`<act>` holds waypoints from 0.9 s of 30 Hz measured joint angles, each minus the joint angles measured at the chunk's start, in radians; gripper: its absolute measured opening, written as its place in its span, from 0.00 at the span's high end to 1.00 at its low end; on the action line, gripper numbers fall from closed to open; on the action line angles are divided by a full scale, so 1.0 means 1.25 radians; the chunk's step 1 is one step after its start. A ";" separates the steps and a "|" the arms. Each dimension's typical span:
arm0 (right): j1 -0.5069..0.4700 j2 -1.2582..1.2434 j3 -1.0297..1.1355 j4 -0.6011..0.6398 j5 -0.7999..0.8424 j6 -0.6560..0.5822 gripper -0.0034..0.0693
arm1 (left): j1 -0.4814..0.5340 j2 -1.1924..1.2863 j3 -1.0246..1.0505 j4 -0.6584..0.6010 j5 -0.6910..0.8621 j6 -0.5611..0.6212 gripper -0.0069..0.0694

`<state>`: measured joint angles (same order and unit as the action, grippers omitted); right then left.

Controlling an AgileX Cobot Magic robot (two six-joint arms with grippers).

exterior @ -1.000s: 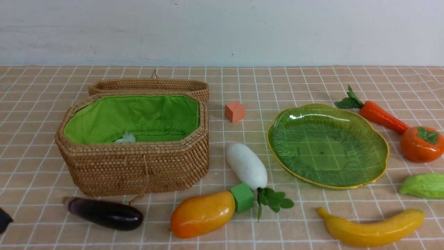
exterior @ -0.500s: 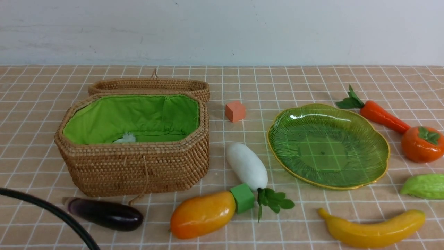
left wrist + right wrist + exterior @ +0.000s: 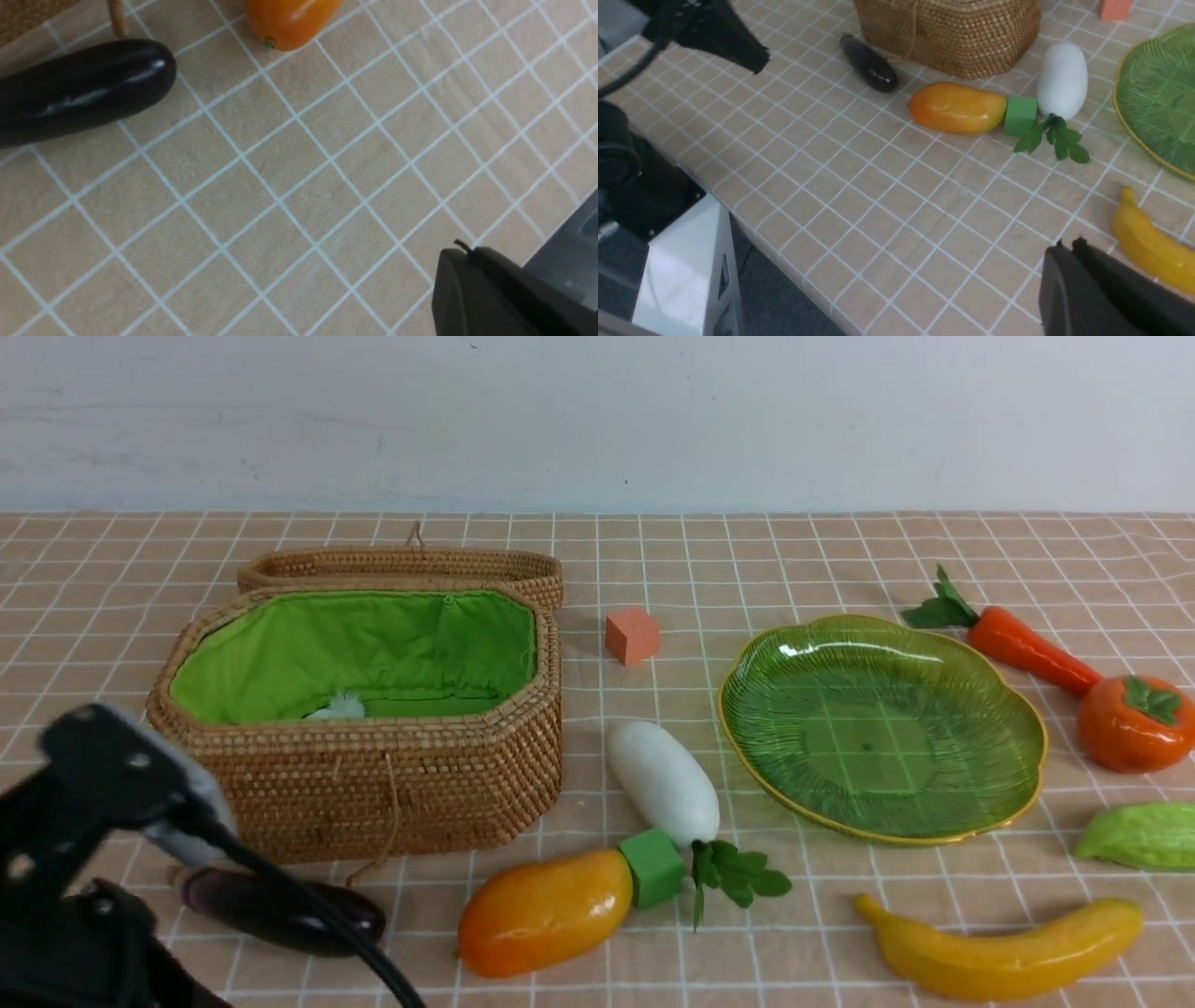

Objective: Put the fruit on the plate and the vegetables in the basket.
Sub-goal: Use the left arm to grab an eggplant and put it into the left basket

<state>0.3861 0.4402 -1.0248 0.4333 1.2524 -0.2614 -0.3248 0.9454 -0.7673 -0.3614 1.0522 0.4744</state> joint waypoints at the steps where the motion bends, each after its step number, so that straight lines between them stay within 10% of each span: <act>1: 0.003 0.002 -0.013 0.000 0.007 -0.027 0.94 | -0.040 0.053 -0.008 0.053 -0.012 0.025 0.93; 9: 0.003 0.002 -0.019 -0.004 0.011 -0.099 0.94 | -0.093 0.267 -0.012 0.301 -0.168 0.062 0.77; 18: 0.003 0.000 -0.018 -0.015 0.011 -0.122 0.94 | -0.093 0.341 -0.012 0.466 -0.264 0.117 0.17; 27: 0.003 0.000 -0.014 -0.015 0.011 -0.127 0.93 | -0.094 0.401 -0.014 0.497 -0.350 0.323 0.16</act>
<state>0.3895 0.4408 -1.0427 0.4144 1.2664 -0.4199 -0.4422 1.4467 -0.7842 0.2603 0.6150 0.8775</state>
